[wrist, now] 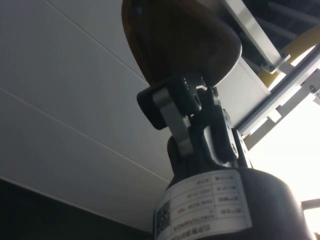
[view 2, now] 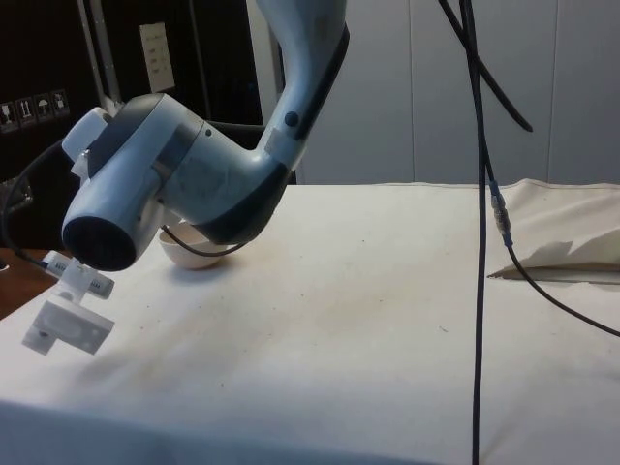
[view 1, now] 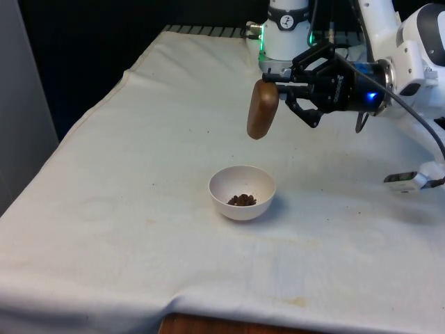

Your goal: Pour the coffee beans from the cup into the bowl.

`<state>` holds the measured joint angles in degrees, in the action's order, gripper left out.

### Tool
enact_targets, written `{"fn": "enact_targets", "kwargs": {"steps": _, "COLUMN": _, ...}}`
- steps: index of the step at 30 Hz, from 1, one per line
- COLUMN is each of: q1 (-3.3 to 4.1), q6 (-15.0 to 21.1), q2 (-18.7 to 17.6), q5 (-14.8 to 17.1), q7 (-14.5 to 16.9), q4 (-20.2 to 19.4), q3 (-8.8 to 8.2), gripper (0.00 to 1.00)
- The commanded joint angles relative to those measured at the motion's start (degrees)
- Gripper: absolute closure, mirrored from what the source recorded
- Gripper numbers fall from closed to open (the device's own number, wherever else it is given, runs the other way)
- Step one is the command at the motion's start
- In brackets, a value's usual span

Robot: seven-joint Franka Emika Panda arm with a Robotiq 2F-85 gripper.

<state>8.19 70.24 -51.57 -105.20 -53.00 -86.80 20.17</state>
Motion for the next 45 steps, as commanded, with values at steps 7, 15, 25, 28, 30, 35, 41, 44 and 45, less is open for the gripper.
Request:
{"fn": "enact_targets", "kwargs": {"steps": 7, "q1": -0.46, "q6": 0.06, "q2": 0.00, "q5": 1.26, "q7": -0.34, "q4": 0.29, "q3": 0.57, "gripper": 1.00}}
{"fn": "enact_targets", "kwargs": {"steps": 15, "q1": -1.26, "q6": 0.63, "q2": 0.17, "q5": 3.50, "q7": -1.72, "q4": 0.40, "q3": 1.38, "gripper": 1.00}}
{"fn": "enact_targets", "kwargs": {"steps": 25, "q1": -2.41, "q6": 1.60, "q2": 0.92, "q5": 6.30, "q7": -2.98, "q4": 0.52, "q3": 2.18, "gripper": 1.00}}
{"fn": "enact_targets", "kwargs": {"steps": 28, "q1": -2.58, "q6": 1.66, "q2": 0.97, "q5": 6.82, "q7": -3.15, "q4": 0.57, "q3": 2.29, "gripper": 1.00}}
{"fn": "enact_targets", "kwargs": {"steps": 30, "q1": -2.75, "q6": 1.83, "q2": 1.09, "q5": 7.28, "q7": -3.27, "q4": 0.69, "q3": 2.41, "gripper": 1.00}}
{"fn": "enact_targets", "kwargs": {"steps": 35, "q1": -3.21, "q6": 2.35, "q2": 1.38, "q5": 8.48, "q7": -3.55, "q4": 0.97, "q3": 2.46, "gripper": 1.00}}
{"fn": "enact_targets", "kwargs": {"steps": 41, "q1": -4.18, "q6": 3.78, "q2": 2.12, "q5": 9.74, "q7": -3.95, "q4": 0.74, "q3": 2.29, "gripper": 1.00}}
{"fn": "enact_targets", "kwargs": {"steps": 44, "q1": -4.07, "q6": 3.61, "q2": 1.95, "q5": 9.85, "q7": -3.90, "q4": 1.15, "q3": 1.83, "gripper": 1.00}}
{"fn": "enact_targets", "kwargs": {"steps": 45, "q1": -4.87, "q6": 4.98, "q2": 2.58, "q5": 10.43, "q7": -4.13, "q4": 0.63, "q3": 2.29, "gripper": 1.00}}
